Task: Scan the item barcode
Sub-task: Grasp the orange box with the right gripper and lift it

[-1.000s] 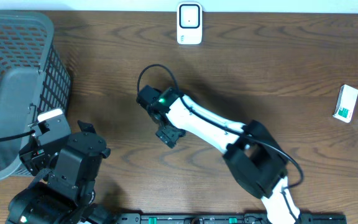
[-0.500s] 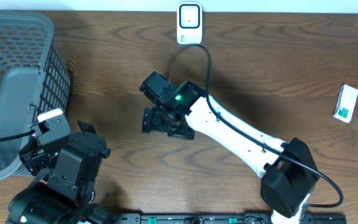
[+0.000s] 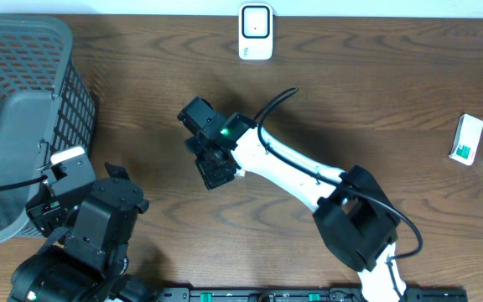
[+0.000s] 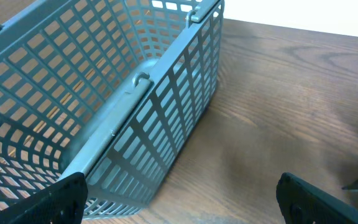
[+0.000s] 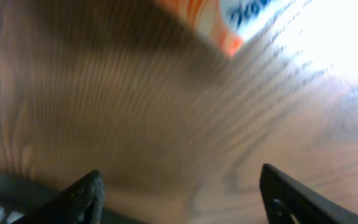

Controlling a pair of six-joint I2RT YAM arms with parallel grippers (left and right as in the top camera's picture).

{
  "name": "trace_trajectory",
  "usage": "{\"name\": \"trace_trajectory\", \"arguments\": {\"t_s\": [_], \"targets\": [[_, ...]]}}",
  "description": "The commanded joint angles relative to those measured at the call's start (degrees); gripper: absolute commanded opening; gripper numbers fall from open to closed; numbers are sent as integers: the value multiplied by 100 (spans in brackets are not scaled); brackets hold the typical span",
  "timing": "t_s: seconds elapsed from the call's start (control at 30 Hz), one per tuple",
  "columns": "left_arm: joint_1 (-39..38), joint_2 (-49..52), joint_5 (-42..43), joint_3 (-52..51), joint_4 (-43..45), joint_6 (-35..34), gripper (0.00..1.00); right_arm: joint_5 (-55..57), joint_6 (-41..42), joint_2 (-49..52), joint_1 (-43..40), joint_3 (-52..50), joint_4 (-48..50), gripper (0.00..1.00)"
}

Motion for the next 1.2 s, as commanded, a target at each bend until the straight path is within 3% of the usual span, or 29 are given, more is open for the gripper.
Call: {"name": "trace_trajectory", "arguments": {"t_s": [0.0, 0.77, 1.17], "targets": [[28, -4, -68, 35, -15, 35, 97, 122, 319, 136, -221, 4, -33, 71], [28, -2, -68, 35, -15, 33, 97, 225, 321, 177, -916, 9, -555, 66], [28, -4, -68, 35, -15, 33, 97, -291, 319, 916, -955, 9, -295, 67]]}}
